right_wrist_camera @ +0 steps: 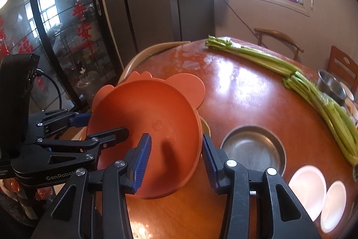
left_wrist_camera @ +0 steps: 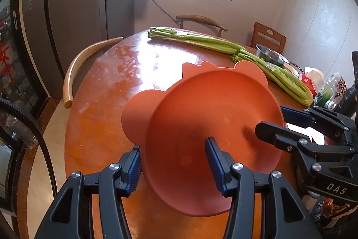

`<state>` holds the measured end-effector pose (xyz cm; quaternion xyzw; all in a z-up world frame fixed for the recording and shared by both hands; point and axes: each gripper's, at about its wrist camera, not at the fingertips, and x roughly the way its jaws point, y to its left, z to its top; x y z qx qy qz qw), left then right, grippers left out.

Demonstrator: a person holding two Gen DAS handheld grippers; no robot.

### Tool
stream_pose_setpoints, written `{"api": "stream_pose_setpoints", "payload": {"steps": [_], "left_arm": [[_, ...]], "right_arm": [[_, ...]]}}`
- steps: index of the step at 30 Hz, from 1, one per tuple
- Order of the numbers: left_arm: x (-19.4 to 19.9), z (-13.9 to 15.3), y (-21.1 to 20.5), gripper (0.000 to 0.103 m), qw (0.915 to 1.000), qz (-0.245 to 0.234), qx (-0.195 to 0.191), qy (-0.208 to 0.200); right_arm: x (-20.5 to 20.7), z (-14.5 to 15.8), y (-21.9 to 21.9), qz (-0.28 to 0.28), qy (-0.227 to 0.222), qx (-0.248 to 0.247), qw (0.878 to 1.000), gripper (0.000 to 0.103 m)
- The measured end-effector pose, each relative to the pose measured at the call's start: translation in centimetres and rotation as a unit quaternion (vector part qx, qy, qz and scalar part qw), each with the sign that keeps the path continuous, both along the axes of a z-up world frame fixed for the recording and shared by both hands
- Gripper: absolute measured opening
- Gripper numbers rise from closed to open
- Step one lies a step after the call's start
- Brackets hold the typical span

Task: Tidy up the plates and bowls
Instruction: 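Lift the pink bowl with the left tool and carry it over the yellow plate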

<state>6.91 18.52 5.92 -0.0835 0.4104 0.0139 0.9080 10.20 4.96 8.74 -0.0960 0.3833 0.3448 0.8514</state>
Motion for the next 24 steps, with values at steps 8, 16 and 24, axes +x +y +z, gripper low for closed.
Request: {"api": "stream_pose_setpoints", "payload": {"steps": [8, 16, 24], "left_arm": [[2.0, -0.7, 0.9, 0.053, 1.0, -0.004, -0.005, 0.007], [3.9, -3.0, 2.1, 0.053, 0.9994, 0.003, -0.019, 0.029], [4.9, -4.6, 2.2, 0.053, 0.9989, 0.002, -0.019, 0.043]], "right_arm": [[2.3, 0.0, 0.9, -0.01, 0.008, 0.013, 1.0, 0.048], [3.8, -2.7, 1.8, -0.02, 0.044, 0.003, 0.999, 0.048], [4.2, -5.1, 2.2, -0.035, 0.066, -0.014, 0.997, 0.048]]}}
